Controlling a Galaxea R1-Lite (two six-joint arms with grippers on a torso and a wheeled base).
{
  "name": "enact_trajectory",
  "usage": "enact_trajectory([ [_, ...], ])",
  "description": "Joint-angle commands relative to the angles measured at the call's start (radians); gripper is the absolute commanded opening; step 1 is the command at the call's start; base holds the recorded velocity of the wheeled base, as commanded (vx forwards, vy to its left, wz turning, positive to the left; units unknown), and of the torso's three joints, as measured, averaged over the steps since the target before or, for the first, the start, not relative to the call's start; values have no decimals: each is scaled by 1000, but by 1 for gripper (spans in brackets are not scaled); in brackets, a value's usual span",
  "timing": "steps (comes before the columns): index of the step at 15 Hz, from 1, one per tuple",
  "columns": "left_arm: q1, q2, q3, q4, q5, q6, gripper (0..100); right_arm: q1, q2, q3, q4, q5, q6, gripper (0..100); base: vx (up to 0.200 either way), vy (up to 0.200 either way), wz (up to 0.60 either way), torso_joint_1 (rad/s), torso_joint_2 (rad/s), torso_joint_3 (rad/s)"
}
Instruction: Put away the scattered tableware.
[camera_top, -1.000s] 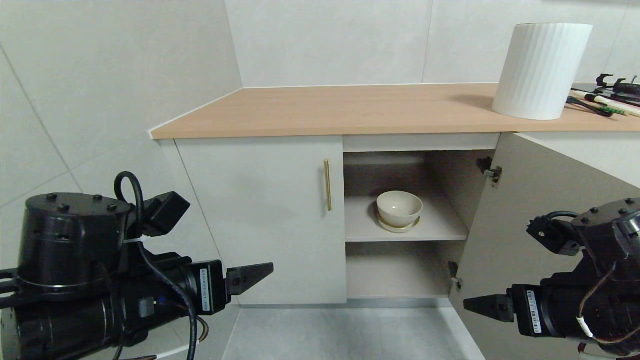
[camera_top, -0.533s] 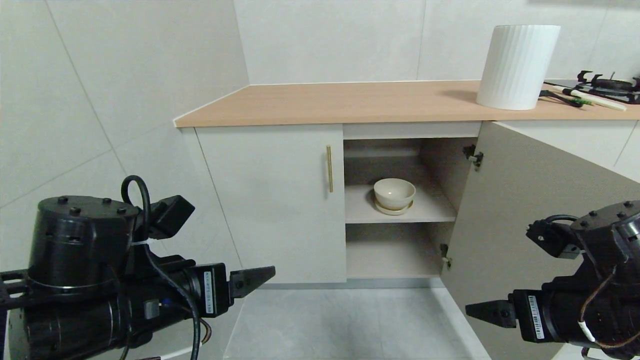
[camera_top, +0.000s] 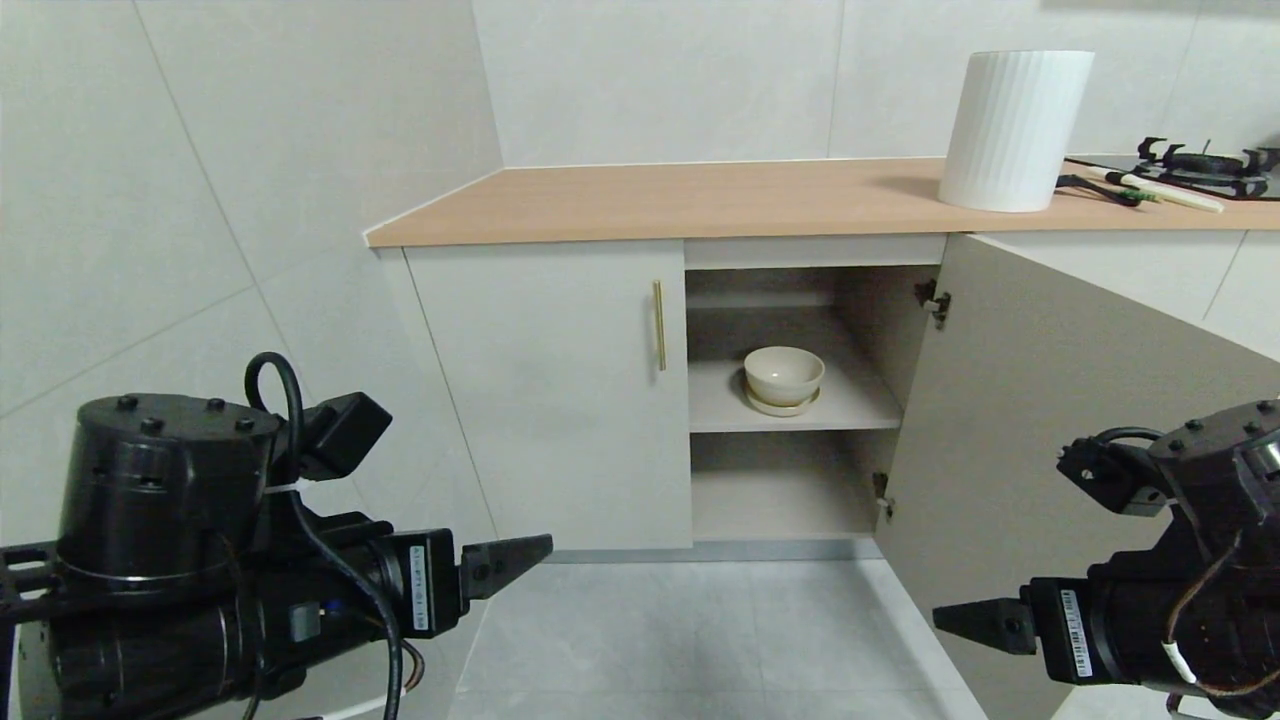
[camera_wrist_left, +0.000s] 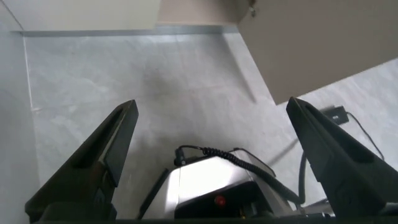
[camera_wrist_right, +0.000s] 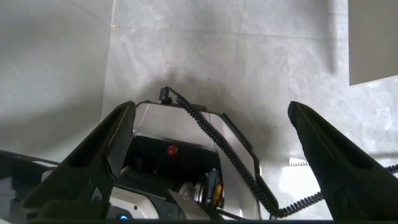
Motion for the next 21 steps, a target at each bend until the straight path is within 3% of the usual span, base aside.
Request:
enact_trajectory([
  [1,0,2,0,2,2,-1,100,1,2,0,1,-3,-1,100,0,0,0,0,0,0],
  [9,0,2,0,2,2,1,100,-21,-18,-17,104,-15,-53,100,0,-200,0,1,2,2],
  [12,0,3,0,2,2,1,100,-67,-15,-58,213,-15,-90,100,0,-200,0,1,1,1],
  [17,0,3,2,2,0,1,100,-229,5,-81,259,-90,-187,100,0,-160,0,2,2,2],
  [18,0,3,2,2,0,1,100,-326,5,-83,252,-98,-248,100,0,0,0,0,0,0],
  [21,0,5,2,2,-2,1,100,-475,20,-124,229,-101,-279,100,0,0,0,0,0,0],
])
